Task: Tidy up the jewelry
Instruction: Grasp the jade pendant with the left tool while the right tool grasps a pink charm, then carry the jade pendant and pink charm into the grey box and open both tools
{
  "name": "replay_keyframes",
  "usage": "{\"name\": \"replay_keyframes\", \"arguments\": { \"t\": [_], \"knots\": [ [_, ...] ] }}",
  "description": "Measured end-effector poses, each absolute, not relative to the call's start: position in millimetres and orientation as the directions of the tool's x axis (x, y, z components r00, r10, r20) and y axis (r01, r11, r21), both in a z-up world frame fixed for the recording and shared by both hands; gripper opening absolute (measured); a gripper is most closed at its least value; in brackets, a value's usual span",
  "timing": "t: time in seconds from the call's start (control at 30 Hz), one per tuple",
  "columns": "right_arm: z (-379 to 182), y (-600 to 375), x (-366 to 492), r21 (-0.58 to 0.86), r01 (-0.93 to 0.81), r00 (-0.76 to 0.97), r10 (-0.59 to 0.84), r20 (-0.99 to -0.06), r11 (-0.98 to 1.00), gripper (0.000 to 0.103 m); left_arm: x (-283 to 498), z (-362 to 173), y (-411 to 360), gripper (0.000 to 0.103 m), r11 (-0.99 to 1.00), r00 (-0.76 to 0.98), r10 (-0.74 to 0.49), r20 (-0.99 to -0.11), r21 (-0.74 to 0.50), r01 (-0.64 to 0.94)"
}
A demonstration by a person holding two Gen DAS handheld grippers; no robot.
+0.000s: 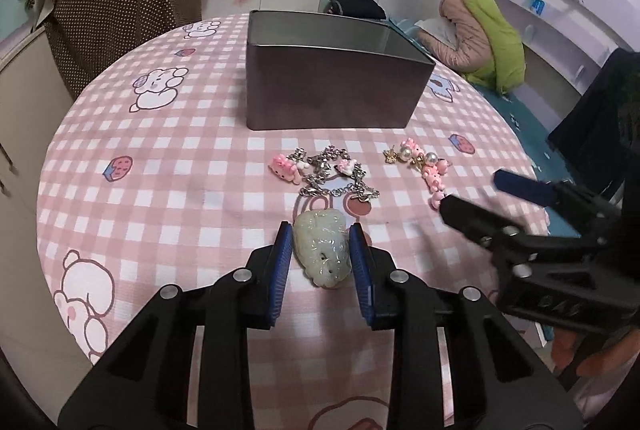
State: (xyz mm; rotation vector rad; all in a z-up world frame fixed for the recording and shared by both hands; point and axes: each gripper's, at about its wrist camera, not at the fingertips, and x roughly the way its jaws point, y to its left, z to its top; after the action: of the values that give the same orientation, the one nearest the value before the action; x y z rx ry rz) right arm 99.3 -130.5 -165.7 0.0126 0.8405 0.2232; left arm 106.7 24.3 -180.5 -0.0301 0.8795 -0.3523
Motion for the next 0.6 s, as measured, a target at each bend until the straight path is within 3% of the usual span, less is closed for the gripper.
{"name": "replay_keyframes", "arguments": {
  "t": [0.07,0.23,0.6],
  "knots": [
    [-170.6,-124.4,102.6,0.100,-0.209,0.628,0.212,-0.749,0.973,0.048,107.0,-180.0,26.1,0.029,0.941,0.583,-0.319,-0.747,-0.178,0.287],
    [-173.9,-118.1,104.0,0.058,-0.219,0.641,0.189,-0.743,0.974,0.016,106.7,-178.4,27.6,0.029,0.941,0.589,-0.322,-0.741,-0.179,0.289],
    [-156.7,-128.1,100.4,0.083,-0.206,0.671,0.202,-0.714,0.975,0.015,108.1,-170.3,31.3,0.029,0.939,0.609,-0.330,-0.721,-0.184,0.292]
  ]
}}
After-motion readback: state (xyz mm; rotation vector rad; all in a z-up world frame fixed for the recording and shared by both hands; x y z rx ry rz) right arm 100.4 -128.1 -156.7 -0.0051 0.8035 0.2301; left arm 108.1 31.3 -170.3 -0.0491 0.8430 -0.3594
